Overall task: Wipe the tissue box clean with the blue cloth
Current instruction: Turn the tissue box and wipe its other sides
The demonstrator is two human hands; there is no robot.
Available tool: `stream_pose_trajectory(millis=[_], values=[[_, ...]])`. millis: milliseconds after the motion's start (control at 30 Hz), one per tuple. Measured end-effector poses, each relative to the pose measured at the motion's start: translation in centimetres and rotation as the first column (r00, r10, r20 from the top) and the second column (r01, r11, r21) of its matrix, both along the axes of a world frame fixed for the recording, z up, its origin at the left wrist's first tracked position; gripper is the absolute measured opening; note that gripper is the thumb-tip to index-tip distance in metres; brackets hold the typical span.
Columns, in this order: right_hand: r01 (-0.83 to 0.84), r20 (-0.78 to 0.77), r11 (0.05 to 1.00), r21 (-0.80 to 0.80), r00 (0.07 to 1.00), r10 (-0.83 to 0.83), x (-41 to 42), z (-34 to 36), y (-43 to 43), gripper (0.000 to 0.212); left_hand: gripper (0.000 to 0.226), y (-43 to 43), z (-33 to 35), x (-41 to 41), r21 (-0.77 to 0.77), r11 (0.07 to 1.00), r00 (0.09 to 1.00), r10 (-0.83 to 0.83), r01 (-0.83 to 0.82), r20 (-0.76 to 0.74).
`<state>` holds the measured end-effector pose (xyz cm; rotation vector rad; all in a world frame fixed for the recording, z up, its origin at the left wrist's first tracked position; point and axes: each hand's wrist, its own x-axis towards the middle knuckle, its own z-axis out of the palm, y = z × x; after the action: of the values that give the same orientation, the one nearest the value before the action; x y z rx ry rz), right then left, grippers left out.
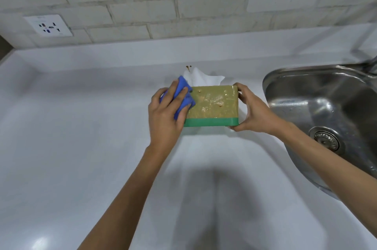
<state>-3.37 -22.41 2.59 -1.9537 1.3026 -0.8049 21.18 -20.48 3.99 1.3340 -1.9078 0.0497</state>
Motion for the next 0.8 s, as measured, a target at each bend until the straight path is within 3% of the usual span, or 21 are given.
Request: stream_pose_trajectory(millis=[167, 233, 367, 467, 600, 800], values=[[0.002, -0.017, 1.000, 0.011, 1.000, -0.001, -0.4, -0.1, -0.1, 0.095, 0.035, 2.4, -1.7, -0.4, -0.086, 0.987, 0.973, -0.117, 0.136, 0.197], [0.004, -0.022, 1.000, 0.008, 1.000, -0.004, -0.3, -0.2, 0.0, 0.095, 0.036, 3.1, -2.4, 1.4, -0.062, 0.987, 0.976, -0.133, 0.146, 0.173], [0.002, -0.005, 1.000, 0.007, 1.000, -0.002, 0.0, -0.1, 0.0, 0.094, 0.032, 0.7, -0.1, 1.1, 0.046, 0.999, 1.000, 0.019, -0.018, -0.025], [-0.001, -0.010, 1.000, 0.015, 1.000, 0.001, 0.0, -0.2, -0.2, 0.097, 0.031, -0.3, 1.0, -1.9, -0.020, 1.000, 0.998, 0.015, -0.013, 0.068], [0.001, -0.020, 1.000, 0.020, 1.000, -0.001, -0.1, -0.2, -0.4, 0.096, 0.037, 2.5, -1.2, -0.9, -0.057, 0.987, 0.961, -0.135, 0.153, 0.239], [-0.004, 0.020, 1.000, 0.031, 1.000, 0.004, 0.3, -0.3, -0.3, 0.098, 0.030, -0.4, 1.0, -0.3, -0.003, 1.000, 0.994, -0.019, 0.019, 0.105]])
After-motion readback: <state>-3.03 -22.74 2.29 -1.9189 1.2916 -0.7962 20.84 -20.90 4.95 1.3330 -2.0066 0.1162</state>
